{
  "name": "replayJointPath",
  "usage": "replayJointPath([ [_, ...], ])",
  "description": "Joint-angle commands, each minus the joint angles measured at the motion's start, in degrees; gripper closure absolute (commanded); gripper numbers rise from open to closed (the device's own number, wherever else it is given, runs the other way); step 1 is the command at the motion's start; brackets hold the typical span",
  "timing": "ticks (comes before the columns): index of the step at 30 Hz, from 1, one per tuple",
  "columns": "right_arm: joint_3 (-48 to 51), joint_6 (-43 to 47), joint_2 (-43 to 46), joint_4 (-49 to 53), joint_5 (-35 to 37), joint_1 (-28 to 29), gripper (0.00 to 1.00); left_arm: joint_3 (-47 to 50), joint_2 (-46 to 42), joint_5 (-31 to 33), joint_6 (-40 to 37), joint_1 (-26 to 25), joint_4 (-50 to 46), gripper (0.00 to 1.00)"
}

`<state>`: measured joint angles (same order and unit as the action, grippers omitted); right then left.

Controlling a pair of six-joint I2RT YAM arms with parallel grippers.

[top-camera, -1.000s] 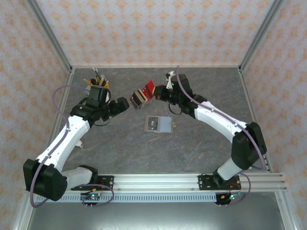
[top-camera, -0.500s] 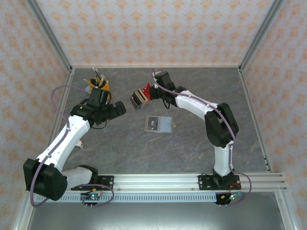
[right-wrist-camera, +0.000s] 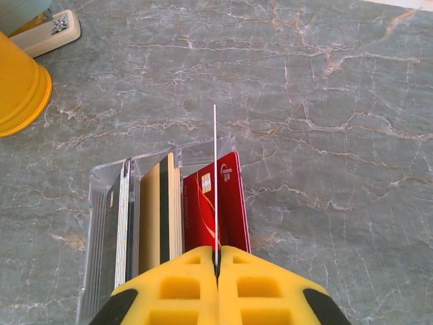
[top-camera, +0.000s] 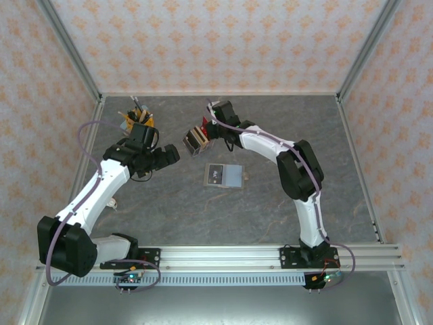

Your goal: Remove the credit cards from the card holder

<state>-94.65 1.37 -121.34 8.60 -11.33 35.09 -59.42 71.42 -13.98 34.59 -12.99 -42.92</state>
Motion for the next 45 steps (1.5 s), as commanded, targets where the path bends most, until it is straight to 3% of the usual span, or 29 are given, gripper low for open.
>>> replayJointPath([
  [1, -2.45, 1.43, -1.07, -0.31, 1.57, 0.15, 0.90, -0.05, 0.60, -1.29, 0.63, 0.39, 0.98, 0.00],
  [9, -3.22, 1.14, -0.82, 2.18, 0.64, 0.15, 0.75, 0.00, 1.52, -3.38, 0.90, 0.34, 1.69, 0.00],
  [16, -1.39, -5.13, 6.28, 7.73, 1.82, 0.15, 0.64, 0.30, 2.60, -6.00, 1.01, 0.35, 3.29, 0.00],
  [28, 25.50, -27.79, 29.01, 10.31, -5.22, 0.40, 0.41, 0.71, 6.01, -10.11, 0.21, -1.15, 7.24, 0.00],
  [34, 30.88, -34.58, 30.16, 12.24, -6.51, 1.94, 0.39, -0.81, 11.08, -10.24, 1.25, -4.58, 9.24, 0.00],
  [39, 28.70, -36.28, 26.06, 16.78, -3.78, 3.87, 0.42, -2.52, 15.04, -9.49, 2.69, -7.28, 10.51, 0.00],
  [45, 26.43, -36.19, 20.75, 16.90, -7.44, 4.81, 0.59, -1.80, 17.71, -10.85, 5.82, -7.86, 14.30, 0.01],
])
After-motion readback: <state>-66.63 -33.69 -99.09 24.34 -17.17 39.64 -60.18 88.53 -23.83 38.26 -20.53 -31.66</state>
